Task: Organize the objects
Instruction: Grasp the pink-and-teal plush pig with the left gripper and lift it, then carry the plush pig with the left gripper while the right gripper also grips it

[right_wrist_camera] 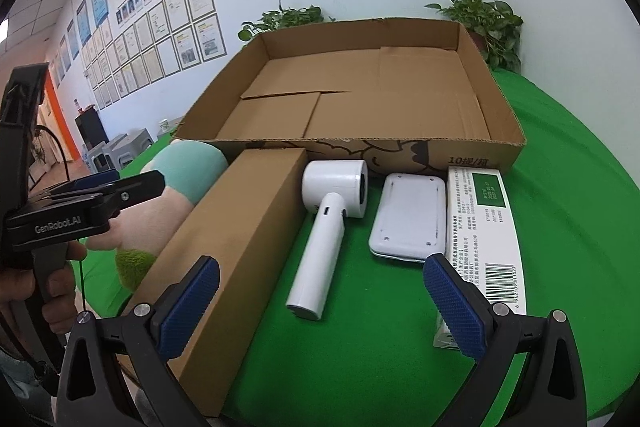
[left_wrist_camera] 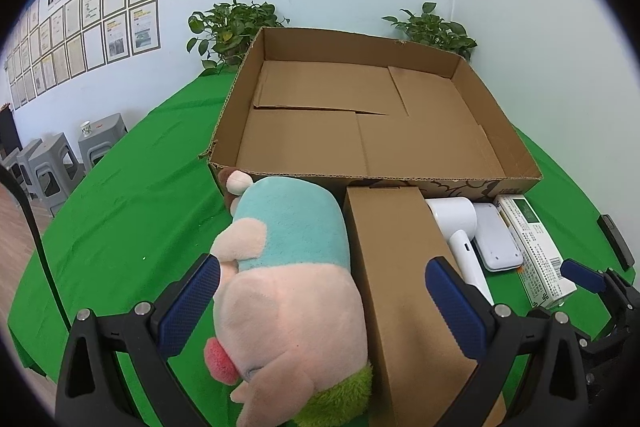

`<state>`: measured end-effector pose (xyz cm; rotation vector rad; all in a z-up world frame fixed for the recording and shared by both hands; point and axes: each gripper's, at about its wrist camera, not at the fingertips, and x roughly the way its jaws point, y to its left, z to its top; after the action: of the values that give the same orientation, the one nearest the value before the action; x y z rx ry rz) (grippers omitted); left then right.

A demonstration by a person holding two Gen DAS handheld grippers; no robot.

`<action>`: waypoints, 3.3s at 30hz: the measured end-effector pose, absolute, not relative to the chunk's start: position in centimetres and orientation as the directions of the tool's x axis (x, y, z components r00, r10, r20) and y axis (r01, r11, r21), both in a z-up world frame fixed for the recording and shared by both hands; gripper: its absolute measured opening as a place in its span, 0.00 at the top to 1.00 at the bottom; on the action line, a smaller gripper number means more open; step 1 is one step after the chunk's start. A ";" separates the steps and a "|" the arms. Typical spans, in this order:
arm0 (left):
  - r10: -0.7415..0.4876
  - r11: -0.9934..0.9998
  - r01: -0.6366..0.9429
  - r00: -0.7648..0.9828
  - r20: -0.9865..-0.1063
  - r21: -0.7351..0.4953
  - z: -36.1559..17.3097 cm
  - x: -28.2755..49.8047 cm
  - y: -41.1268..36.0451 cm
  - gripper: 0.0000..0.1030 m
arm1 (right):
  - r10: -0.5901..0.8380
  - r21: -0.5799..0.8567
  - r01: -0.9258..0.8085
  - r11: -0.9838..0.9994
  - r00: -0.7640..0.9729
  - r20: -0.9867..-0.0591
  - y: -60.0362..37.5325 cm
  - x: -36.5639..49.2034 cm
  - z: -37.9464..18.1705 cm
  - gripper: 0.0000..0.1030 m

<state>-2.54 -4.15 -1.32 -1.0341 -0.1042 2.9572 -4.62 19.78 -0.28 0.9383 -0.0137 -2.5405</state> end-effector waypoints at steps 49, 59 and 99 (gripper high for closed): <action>0.284 -0.939 -0.052 -0.673 -0.683 -0.340 -6.7 -2.4 -9.6 0.23 | -0.699 0.278 0.678 -0.680 -0.487 -0.524 12.7 -4.8 3.4 0.00; 0.281 -0.934 -0.047 -0.706 -0.650 -0.353 -5.3 -0.4 -12.4 0.34 | -0.731 0.356 0.693 -0.627 -0.366 -0.576 8.0 -7.4 3.7 0.00; 0.307 -0.940 -0.163 -0.792 -0.529 -0.301 0.8 0.3 -13.6 0.36 | -0.693 0.409 0.642 -0.649 -0.276 -0.666 -6.0 -12.6 5.6 0.29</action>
<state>0.25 -13.58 0.77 -0.8671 -0.3512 2.7352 -12.59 -6.03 5.59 1.0859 -0.0746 -2.0024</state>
